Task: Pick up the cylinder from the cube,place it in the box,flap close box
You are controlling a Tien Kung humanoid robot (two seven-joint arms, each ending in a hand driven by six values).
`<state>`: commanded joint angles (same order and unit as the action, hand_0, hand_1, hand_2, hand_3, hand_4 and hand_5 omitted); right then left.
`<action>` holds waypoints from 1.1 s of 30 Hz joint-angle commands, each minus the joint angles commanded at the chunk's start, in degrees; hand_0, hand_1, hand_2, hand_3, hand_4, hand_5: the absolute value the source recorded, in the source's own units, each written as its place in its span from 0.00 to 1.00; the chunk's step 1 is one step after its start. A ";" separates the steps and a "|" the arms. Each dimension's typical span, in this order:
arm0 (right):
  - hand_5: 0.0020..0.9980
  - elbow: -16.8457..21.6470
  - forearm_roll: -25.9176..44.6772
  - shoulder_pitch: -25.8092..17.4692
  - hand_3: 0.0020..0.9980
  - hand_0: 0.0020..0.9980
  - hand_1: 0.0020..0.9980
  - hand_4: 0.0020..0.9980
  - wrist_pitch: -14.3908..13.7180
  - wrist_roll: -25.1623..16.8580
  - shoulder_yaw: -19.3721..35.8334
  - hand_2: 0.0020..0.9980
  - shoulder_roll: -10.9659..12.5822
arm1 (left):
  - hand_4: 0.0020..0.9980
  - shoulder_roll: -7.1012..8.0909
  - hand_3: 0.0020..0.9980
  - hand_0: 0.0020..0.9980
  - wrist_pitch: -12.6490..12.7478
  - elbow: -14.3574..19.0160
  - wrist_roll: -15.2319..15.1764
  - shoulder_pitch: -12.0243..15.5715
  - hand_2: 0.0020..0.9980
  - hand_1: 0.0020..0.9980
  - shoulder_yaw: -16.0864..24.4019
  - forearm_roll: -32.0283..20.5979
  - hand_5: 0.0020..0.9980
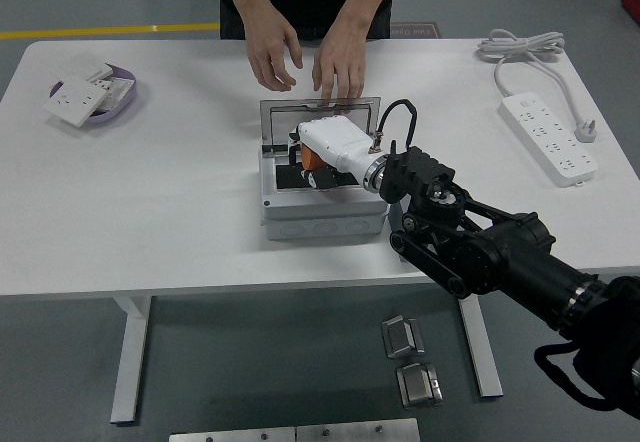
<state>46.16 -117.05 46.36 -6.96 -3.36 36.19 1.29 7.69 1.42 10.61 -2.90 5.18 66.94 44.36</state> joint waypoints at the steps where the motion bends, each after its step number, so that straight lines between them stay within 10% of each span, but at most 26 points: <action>1: 0.00 -0.03 -0.18 0.02 0.59 0.59 0.56 0.65 0.11 -0.07 0.04 0.55 0.01 | 0.71 0.00 0.66 0.62 0.00 0.00 0.00 0.00 0.64 0.64 0.01 0.02 0.22; 10: 0.16 0.06 -0.50 0.08 0.67 0.65 0.63 0.70 0.62 -0.82 0.28 0.63 0.29 | 0.71 0.00 0.66 0.62 0.01 0.05 0.00 -0.12 0.64 0.64 -0.08 0.12 0.22; 11: 0.40 0.16 -0.47 0.07 0.67 0.73 0.65 0.79 0.68 -0.87 0.29 0.64 0.37 | 0.71 -0.01 0.66 0.62 0.01 0.06 0.00 -0.12 0.64 0.64 -0.11 0.11 0.22; 33: 0.43 12.07 24.66 4.75 0.67 0.72 0.64 0.83 7.13 -0.14 1.29 0.64 8.76 | 0.71 0.18 0.66 0.62 -0.01 0.16 0.06 -0.13 0.64 0.64 0.08 0.51 0.22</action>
<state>58.23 -92.39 51.12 0.17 -3.49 37.47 10.06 7.86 1.41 10.77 -2.83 5.05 67.02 44.86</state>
